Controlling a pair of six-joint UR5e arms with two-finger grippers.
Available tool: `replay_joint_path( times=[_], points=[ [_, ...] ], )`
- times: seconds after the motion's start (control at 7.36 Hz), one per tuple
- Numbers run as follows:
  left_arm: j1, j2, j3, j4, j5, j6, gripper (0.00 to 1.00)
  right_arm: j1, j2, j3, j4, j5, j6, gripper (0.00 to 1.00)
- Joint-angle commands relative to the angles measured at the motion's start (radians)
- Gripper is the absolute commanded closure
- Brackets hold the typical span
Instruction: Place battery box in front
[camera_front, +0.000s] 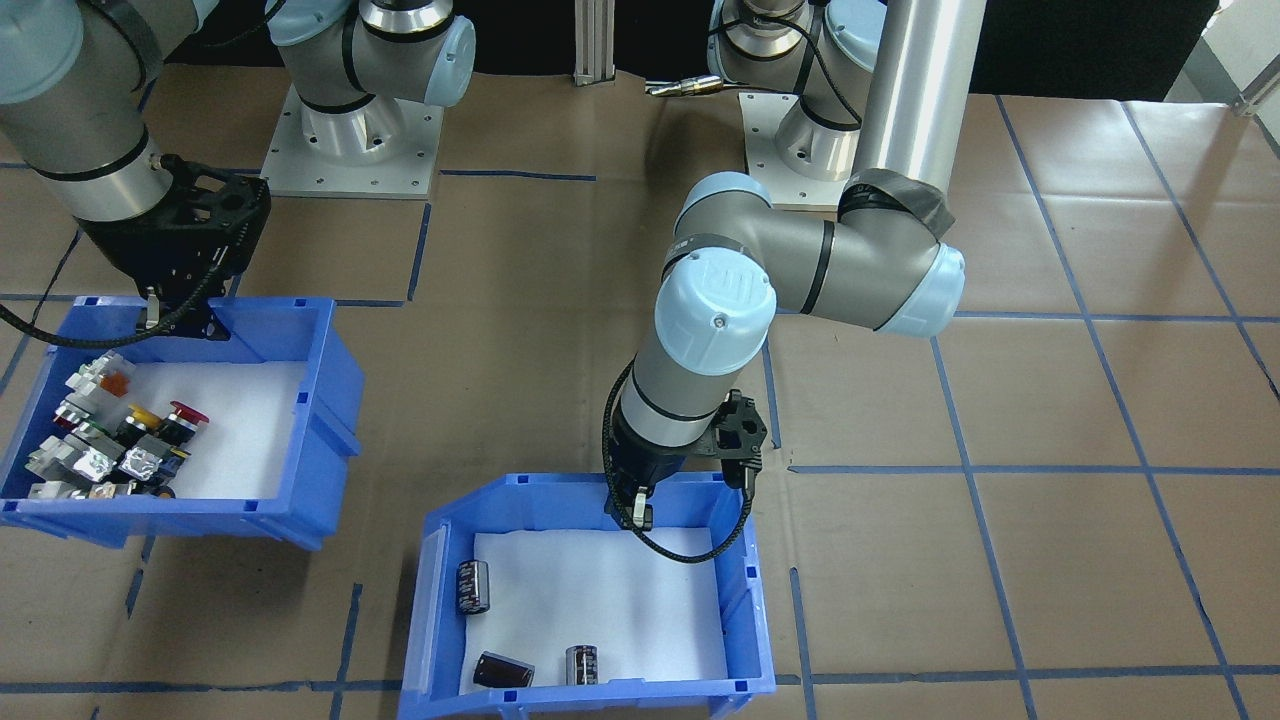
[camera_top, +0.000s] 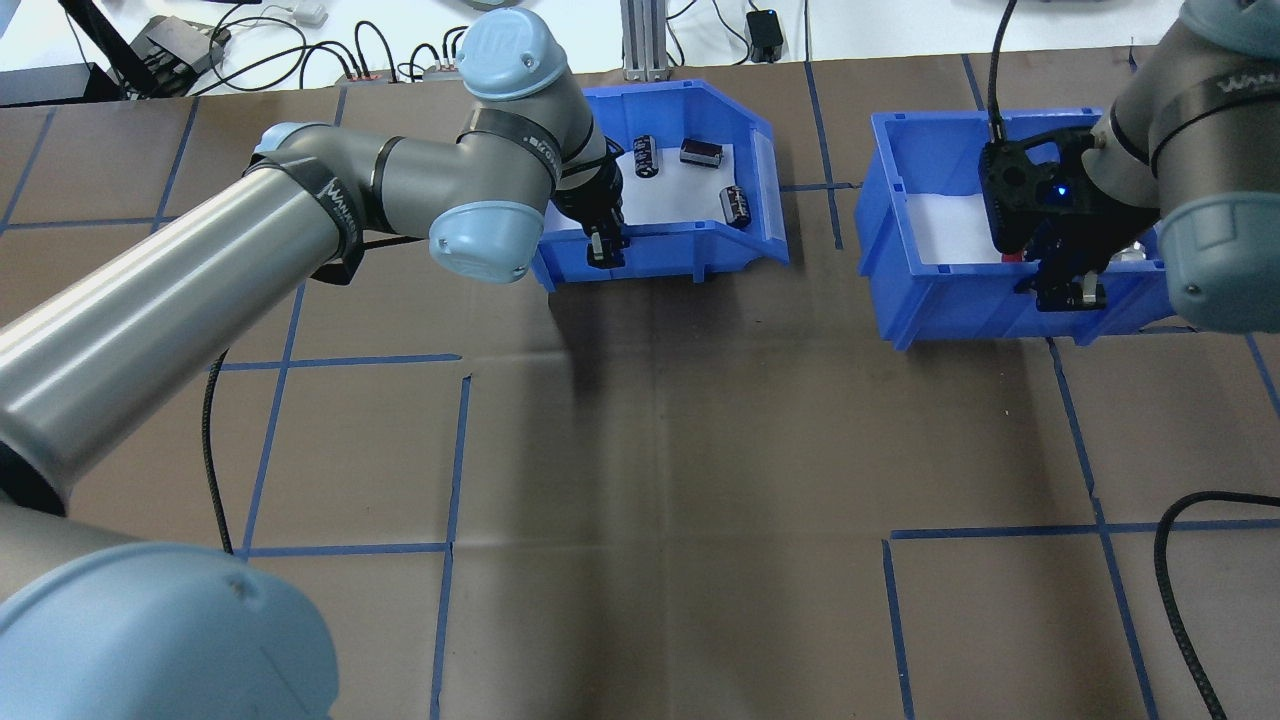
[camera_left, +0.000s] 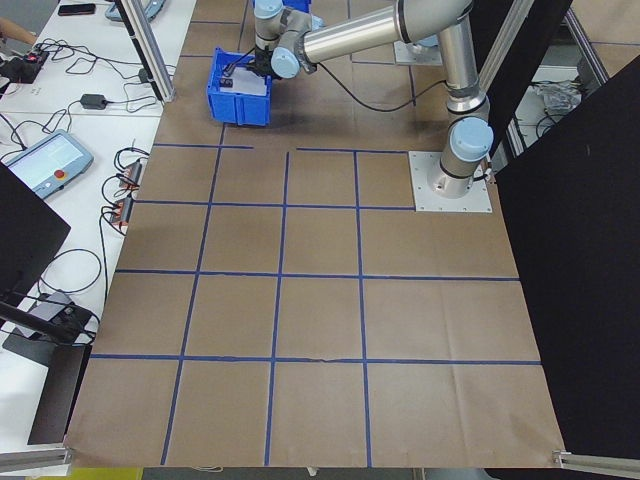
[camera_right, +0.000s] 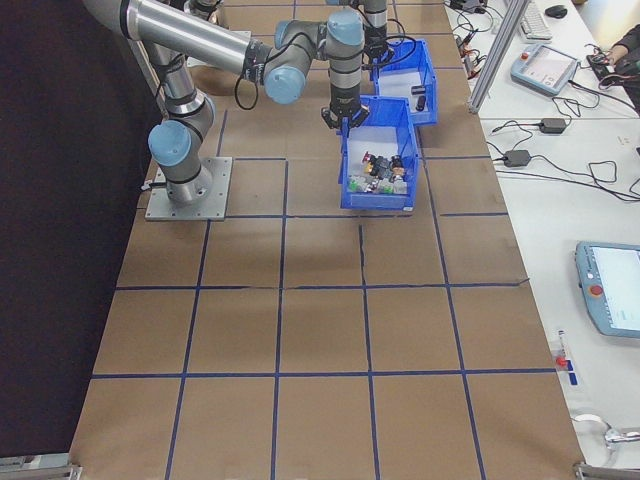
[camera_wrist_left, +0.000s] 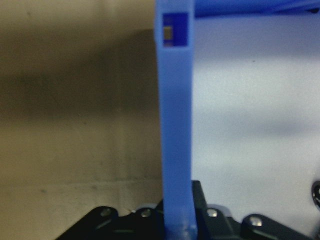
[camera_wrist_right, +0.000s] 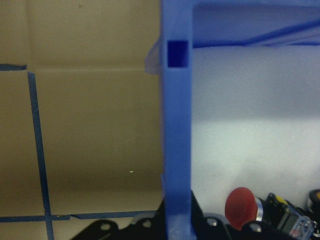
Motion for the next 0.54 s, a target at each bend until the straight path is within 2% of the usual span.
replay_joint_path(
  times=[0.0, 0.14, 0.41],
  points=[
    [-0.028, -0.067, 0.086, -0.004, -0.007, -0.013, 0.58, -0.014, -0.031, 0.051, -0.031, 0.0, -0.011, 1.0],
    [-0.028, -0.076, 0.089, 0.001, -0.014, -0.015, 0.01, -0.014, -0.046, 0.073, -0.029, -0.01, -0.031, 1.0],
    [-0.017, -0.034, 0.089, -0.025, 0.0, 0.011, 0.04, -0.01, -0.107, 0.151, -0.032, -0.014, -0.043, 1.0]
  ],
)
